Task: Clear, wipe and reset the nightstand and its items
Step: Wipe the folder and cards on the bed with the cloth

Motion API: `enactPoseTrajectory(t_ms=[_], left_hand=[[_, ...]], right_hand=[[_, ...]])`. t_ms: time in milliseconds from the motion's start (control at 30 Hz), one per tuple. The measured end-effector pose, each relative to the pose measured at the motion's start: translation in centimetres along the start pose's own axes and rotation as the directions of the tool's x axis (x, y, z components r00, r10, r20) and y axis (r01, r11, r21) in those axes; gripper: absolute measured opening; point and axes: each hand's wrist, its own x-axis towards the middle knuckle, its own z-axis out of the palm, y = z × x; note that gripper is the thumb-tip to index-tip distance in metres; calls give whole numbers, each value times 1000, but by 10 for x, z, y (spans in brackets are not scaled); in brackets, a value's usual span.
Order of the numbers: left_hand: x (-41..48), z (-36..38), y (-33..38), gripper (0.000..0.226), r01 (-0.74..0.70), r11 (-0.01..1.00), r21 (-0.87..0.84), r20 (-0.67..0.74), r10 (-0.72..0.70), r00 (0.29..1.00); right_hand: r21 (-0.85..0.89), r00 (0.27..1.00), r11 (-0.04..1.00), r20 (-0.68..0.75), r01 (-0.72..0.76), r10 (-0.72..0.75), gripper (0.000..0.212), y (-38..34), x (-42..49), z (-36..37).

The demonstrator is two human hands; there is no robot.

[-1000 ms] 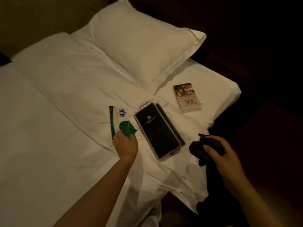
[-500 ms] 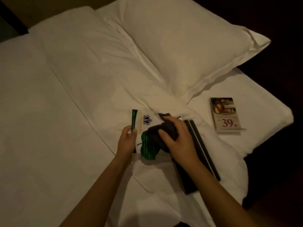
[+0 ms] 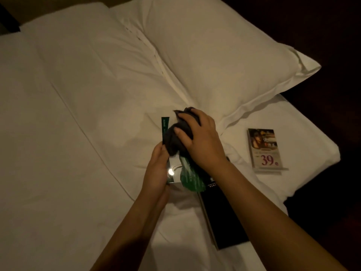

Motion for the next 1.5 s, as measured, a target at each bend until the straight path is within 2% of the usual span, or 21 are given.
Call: enactPoseTrajectory(t_ms=[133, 233, 400, 500, 600, 733, 833, 900, 967, 1033, 1133, 1167, 1233, 1267, 1300, 1367, 1433, 1500], left_hand=[[3, 7, -3, 28, 17, 999, 28, 24, -17, 1000], [15, 13, 6, 34, 52, 998, 28, 3, -52, 999], [32, 14, 18, 55, 69, 985, 156, 1, -70, 998], [25, 19, 16, 59, 100, 955, 278, 6, -106, 994], [13, 16, 12, 53, 102, 923, 372, 41, -126, 991], [7, -6, 9, 20, 84, 913, 399, 55, -115, 992], [20, -26, 15, 19, 73, 859, 507, 81, -131, 988], [37, -39, 16, 26, 73, 796, 601, 48, -127, 991], [53, -50, 14, 39, 60, 685, 726, 25, -113, 993], [65, -58, 9, 40, 16, 567, 823, 28, -69, 997], [68, -66, 0, 43, -54, 208, 977, 31, 116, 993], [61, -64, -5, 43, -44, 144, 989, 12, 216, 976], [39, -50, -19, 39, -54, 187, 981, -22, 379, 925], [25, -41, -30, 35, -78, 239, 968, -23, 393, 919], [11, -29, -43, 32, -87, 296, 951, -24, 352, 936], [-15, -6, -74, 33, 21, 385, 922, -70, 113, 991], [-31, 14, -102, 45, 194, 404, 894, -141, -158, 977], [-37, 27, -119, 45, 270, 407, 873, -176, -254, 951]], right_hand=[[-13, 994, 994, -26, -105, 105, 44, 6, 13, -8], [-10, 997, 997, -14, -75, 75, 44, 6, 5, -9], [-123, 1000, 992, 9, 3, -2, 48, 6, -42, 1], [-125, 999, 991, -40, -42, 37, 48, 13, -43, 0], [-96, 993, 989, 5, -113, 114, 46, 25, -20, -6], [-97, 977, 983, 133, -155, 167, 40, 37, 12, -12], [-67, 988, 987, 43, -147, 150, 34, 50, 14, -19], [-27, 985, 985, -41, -168, 167, 33, 61, 7, -25], [-19, 979, 983, -96, -185, 182, 31, 75, -4, -30], [-17, 973, 980, -123, -199, 196, 31, 90, -16, -33], [-10, 964, 976, -157, -218, 213, 31, 110, -34, -38], [-3, 962, 975, -164, -223, 220, 31, 116, -39, -39], [7, 956, 971, -177, -237, 235, 31, 126, -49, -42], [13, 952, 970, -190, -242, 240, 31, 130, -54, -43], [20, 947, 968, -208, -248, 247, 31, 134, -58, -46], [27, 934, 963, -239, -267, 265, 32, 141, -65, -51], [25, 928, 962, -256, -272, 269, 32, 148, -72, -57], [4, 930, 961, -253, -277, 269, 31, 156, -79, -63]])
